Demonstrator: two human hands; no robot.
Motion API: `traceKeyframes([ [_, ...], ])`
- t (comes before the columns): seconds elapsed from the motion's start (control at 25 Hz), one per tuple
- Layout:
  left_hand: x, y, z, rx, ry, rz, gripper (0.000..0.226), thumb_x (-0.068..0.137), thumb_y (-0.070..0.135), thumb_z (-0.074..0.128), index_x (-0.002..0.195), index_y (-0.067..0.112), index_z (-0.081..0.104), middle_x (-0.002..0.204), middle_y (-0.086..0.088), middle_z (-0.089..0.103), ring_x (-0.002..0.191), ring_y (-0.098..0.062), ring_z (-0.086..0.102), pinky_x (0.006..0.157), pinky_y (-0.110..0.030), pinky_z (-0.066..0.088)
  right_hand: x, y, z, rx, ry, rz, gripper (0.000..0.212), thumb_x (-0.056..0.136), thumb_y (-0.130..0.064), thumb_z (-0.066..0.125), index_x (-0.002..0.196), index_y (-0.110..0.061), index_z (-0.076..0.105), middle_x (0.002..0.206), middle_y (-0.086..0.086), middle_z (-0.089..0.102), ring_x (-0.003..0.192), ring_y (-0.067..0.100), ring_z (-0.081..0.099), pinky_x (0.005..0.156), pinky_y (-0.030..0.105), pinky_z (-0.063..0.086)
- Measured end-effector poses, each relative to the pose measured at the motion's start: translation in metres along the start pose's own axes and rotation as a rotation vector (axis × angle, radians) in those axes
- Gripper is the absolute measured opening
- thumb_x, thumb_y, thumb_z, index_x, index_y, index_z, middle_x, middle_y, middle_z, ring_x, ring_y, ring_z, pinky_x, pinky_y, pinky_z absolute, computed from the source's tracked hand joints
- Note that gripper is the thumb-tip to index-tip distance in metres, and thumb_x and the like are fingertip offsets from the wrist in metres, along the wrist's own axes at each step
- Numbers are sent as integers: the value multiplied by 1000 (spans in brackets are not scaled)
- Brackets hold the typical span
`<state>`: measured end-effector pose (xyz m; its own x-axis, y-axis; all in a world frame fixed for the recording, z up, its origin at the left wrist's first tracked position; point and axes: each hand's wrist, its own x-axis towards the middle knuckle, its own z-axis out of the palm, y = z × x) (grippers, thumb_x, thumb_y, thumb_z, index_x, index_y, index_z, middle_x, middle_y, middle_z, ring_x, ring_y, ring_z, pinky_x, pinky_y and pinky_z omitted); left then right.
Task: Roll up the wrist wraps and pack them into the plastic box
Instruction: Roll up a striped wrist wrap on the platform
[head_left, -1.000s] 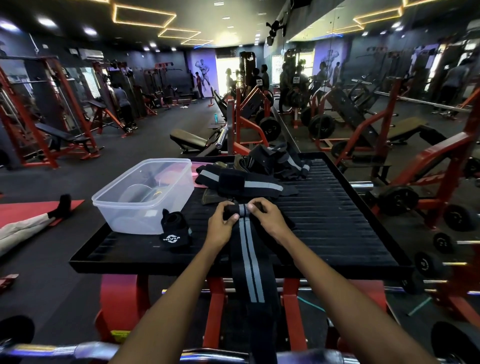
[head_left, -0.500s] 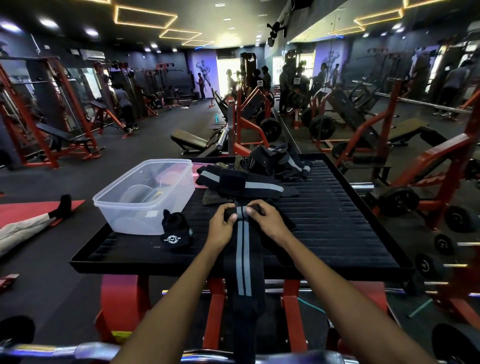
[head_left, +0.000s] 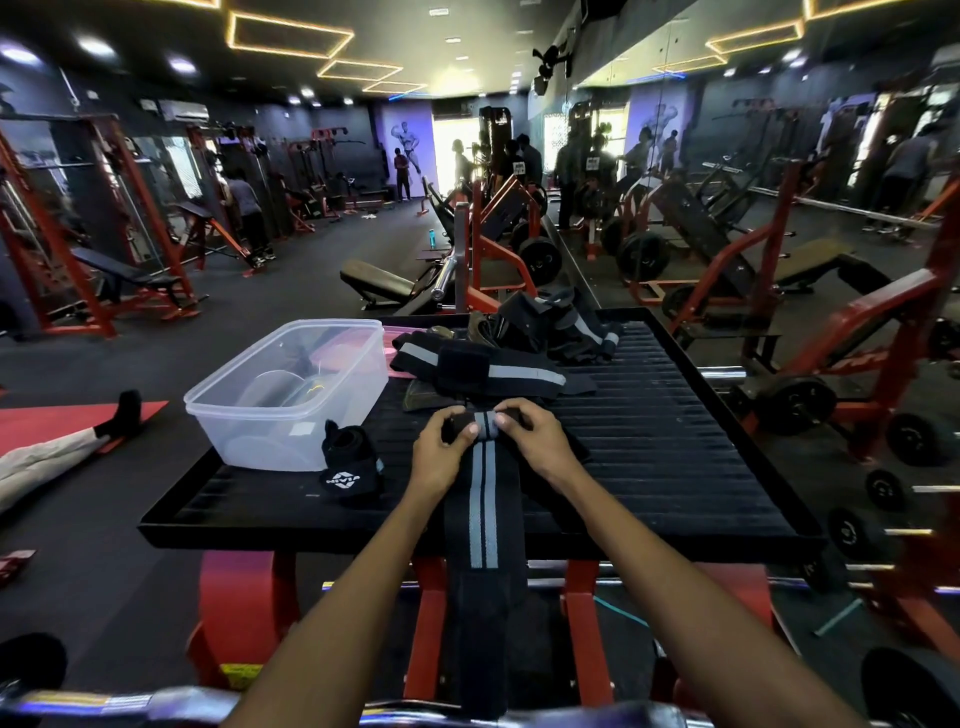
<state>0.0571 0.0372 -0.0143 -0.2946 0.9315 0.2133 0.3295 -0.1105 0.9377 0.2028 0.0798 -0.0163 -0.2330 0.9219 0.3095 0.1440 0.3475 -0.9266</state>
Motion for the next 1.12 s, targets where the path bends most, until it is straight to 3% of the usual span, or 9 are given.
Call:
traceKeyframes([
  [0.16, -1, 1, 1, 49, -53, -83, 34, 97, 28, 46, 119, 4, 56, 117, -12, 61, 105, -19, 55, 84, -24, 37, -1, -4, -2, 46, -7, -45, 18, 86, -7, 62, 103, -9, 63, 101, -3, 63, 97, 11, 58, 88, 20, 45],
  [0.36, -1, 5, -1, 65, -50, -32, 35, 98, 20, 45, 128, 4, 48, 122, -8, 56, 111, -15, 49, 88, -22, 35, -2, -2, 2, 19, -50, 94, 28, 94, -32, 54, 114, -14, 59, 108, -1, 63, 102, 13, 57, 83, 21, 43],
  [0.56, 2, -3, 1, 36, -107, -140, 40, 99, 32, 38, 129, 7, 49, 130, -14, 54, 120, -26, 51, 96, -30, 38, -5, -7, 0, -71, -72, 27, 25, 96, -17, 49, 120, -14, 53, 111, 1, 58, 103, 15, 54, 84, 20, 40],
  [0.68, 1, -2, 2, 98, -117, -120, 41, 101, 28, 35, 132, 3, 43, 133, -16, 51, 123, -27, 47, 92, -25, 33, -7, -6, 3, -50, -181, 88, 48, 100, -27, 39, 146, -17, 27, 144, 5, 38, 132, 16, 37, 106, 22, 31],
  [0.8, 0, -4, 1, 129, -190, -76, 44, 100, 29, 34, 135, 3, 36, 138, -15, 45, 128, -26, 43, 97, -25, 31, -5, -3, 5, -19, -267, 159, 61, 101, -37, 29, 150, -21, -3, 159, 3, 10, 145, 17, 12, 119, 33, 14],
  [0.88, 0, -5, 2, 113, -180, -51, 43, 99, 27, 38, 135, 3, 36, 136, -15, 47, 124, -25, 45, 97, -26, 32, -4, -3, 5, -24, -251, 175, 60, 100, -41, 28, 151, -21, 2, 158, 2, 14, 145, 17, 15, 118, 33, 16],
  [0.92, -1, -4, 2, 97, -151, -31, 41, 99, 25, 41, 133, 4, 38, 132, -14, 50, 119, -23, 48, 94, -26, 34, -5, -3, 5, -31, -210, 176, 57, 99, -42, 29, 150, -20, 14, 154, 3, 25, 142, 18, 24, 114, 31, 22],
  [1.04, -2, -1, 2, 73, -87, 49, 37, 94, 20, 52, 127, 6, 45, 114, -8, 57, 104, -20, 53, 86, -28, 40, -4, -4, 4, -38, -41, 146, 35, 98, -35, 44, 123, -13, 54, 116, 3, 59, 112, 18, 54, 89, 25, 37],
  [1.12, 0, -4, 1, 52, -104, 19, 38, 93, 23, 54, 127, 10, 47, 115, -6, 58, 108, -22, 55, 92, -33, 44, 0, -2, 3, -42, 15, 102, 24, 94, -25, 54, 111, -8, 59, 102, 1, 61, 97, 15, 56, 81, 23, 38],
])
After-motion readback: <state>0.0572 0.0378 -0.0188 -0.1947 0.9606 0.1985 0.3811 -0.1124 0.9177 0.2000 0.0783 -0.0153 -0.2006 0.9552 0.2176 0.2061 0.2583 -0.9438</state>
